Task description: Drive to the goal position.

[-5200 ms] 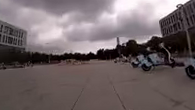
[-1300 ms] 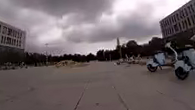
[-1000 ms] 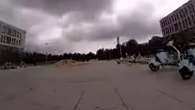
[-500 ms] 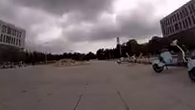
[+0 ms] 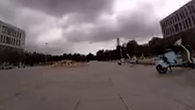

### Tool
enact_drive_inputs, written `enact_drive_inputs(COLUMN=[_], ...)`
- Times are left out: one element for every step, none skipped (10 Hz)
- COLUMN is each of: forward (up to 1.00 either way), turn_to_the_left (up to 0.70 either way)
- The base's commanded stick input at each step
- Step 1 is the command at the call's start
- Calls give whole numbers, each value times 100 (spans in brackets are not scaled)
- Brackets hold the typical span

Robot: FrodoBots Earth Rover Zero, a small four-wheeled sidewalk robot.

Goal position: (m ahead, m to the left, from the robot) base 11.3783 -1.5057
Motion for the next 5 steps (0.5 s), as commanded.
enact_drive_inputs(forward=[50,50,50,50,50], turn_to_the_left=[1,1,1,1,1])
